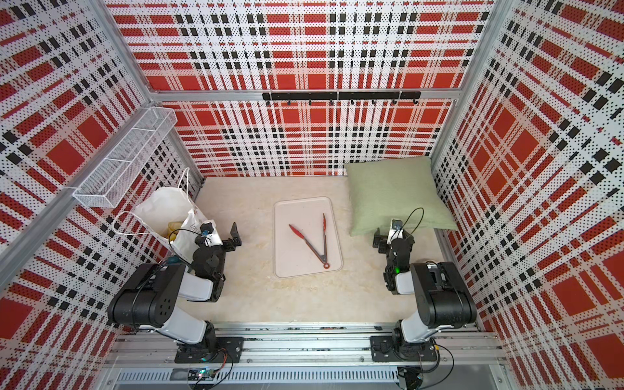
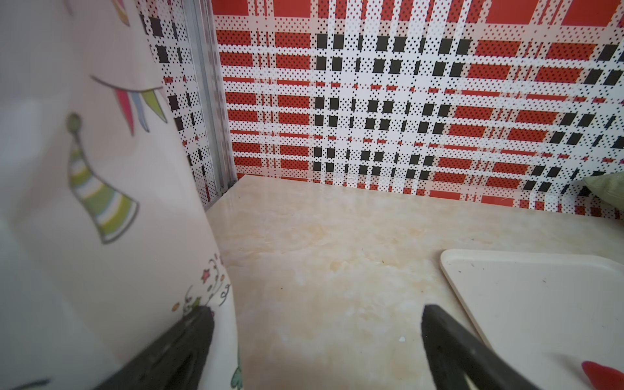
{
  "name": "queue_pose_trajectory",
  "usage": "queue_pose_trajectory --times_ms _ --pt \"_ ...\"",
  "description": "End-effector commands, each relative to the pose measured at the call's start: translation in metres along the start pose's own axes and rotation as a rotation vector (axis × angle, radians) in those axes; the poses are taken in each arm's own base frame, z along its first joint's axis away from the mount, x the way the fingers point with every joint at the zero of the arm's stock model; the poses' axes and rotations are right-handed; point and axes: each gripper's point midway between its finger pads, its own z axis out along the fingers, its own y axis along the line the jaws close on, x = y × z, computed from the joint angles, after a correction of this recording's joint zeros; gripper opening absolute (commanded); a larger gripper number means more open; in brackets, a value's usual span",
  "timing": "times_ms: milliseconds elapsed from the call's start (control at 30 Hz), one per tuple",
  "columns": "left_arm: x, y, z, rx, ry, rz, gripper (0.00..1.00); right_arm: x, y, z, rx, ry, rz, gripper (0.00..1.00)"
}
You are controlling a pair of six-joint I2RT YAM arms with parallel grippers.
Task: Pack bread into a paper bag
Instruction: Reset both arms
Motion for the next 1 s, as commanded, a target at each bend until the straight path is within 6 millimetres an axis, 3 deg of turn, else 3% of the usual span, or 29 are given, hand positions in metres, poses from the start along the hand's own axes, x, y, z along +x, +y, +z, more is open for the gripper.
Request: queue_pose_trajectory --times_ms 0,967 --pt "-0.0071 0.0052 0.0022 -0.019 -0.03 -0.015 0.99 -0.0331 0.0095 0.0041 -0.046 -0.118 -0.003 1.0" --pt "-0.0072 0.0055 0.0026 -0.021 -0.03 -0.015 0.99 -0.0334 0.0111 0.0089 -0.072 -0.091 0.002 1.0"
